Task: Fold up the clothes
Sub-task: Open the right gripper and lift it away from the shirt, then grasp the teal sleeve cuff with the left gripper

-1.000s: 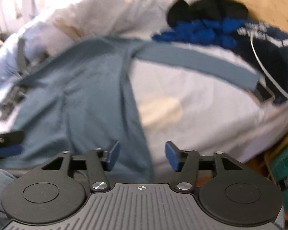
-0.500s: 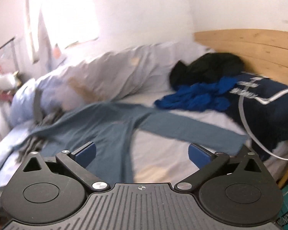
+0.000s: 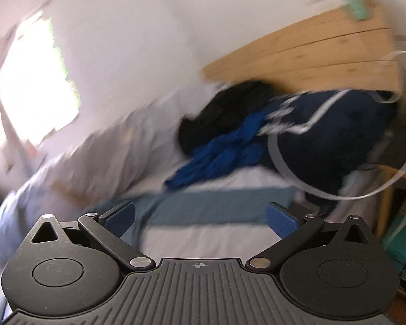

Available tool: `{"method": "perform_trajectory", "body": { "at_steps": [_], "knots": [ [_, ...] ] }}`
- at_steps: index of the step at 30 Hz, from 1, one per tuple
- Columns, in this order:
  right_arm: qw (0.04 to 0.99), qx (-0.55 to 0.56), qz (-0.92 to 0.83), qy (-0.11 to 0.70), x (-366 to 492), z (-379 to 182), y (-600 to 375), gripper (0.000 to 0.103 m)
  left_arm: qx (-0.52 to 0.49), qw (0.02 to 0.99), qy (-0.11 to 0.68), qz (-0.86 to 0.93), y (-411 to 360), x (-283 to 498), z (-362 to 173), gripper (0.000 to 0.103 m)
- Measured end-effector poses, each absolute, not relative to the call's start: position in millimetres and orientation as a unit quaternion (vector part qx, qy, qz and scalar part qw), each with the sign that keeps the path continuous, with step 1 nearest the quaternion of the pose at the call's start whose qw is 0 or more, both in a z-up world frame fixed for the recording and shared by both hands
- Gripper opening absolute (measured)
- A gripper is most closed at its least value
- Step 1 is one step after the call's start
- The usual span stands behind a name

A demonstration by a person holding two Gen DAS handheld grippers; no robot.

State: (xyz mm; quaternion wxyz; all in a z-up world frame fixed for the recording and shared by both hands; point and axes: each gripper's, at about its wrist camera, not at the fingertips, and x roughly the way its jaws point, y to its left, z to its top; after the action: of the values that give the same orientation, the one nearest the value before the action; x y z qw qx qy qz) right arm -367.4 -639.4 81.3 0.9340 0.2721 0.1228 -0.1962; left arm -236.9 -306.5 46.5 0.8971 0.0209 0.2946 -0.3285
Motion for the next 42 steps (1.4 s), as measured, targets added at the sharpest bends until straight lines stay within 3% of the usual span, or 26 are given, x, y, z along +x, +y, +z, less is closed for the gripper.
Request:
{"method": "perform_trajectory", "body": {
  "at_steps": [7, 13, 28, 32, 36, 37, 38, 39, 40, 42],
  "knots": [
    [0.876, 0.364, -0.31, 0.062, -399, 52, -700, 0.103, 0.061, 0.891, 0.248, -0.376, -394, -217, 56, 0.103],
    [0.851, 0.391, -0.347, 0.041, -414, 36, -718, 0.103, 0.06, 0.855, 0.274, -0.436, -478, -201, 27, 0.103],
    [0.827, 0.446, -0.336, 0.06, -423, 14, -731, 0.103, 0.218, 0.828, 0.237, -0.459, -629, -161, -63, 0.081],
    [0.822, 0.456, -0.336, 0.066, -424, 8, -736, 0.103, 0.249, 0.805, 0.241, -0.482, -642, -155, -78, 0.062],
    [0.813, 0.475, -0.326, 0.079, -422, 1, -740, 0.103, 0.245, 0.804, 0.249, -0.482, -647, -147, -85, 0.056],
    [0.812, 0.48, -0.321, 0.082, -421, -1, -740, 0.103, 0.238, 0.807, 0.251, -0.479, -647, -145, -86, 0.05],
    [0.812, 0.483, -0.317, 0.085, -420, -2, -740, 0.103, 0.232, 0.809, 0.253, -0.476, -646, -142, -86, 0.037],
    [0.812, 0.484, -0.314, 0.088, -418, -3, -739, 0.103, 0.226, 0.809, 0.256, -0.477, -647, -139, -86, 0.032],
    [0.813, 0.483, -0.312, 0.09, -417, -3, -739, 0.103, 0.224, 0.809, 0.257, -0.479, -646, -138, -86, 0.019],
    [0.817, 0.477, -0.311, 0.092, -416, -2, -737, 0.103, 0.221, 0.809, 0.256, -0.481, -643, -137, -85, 0.016]
  ]
}}
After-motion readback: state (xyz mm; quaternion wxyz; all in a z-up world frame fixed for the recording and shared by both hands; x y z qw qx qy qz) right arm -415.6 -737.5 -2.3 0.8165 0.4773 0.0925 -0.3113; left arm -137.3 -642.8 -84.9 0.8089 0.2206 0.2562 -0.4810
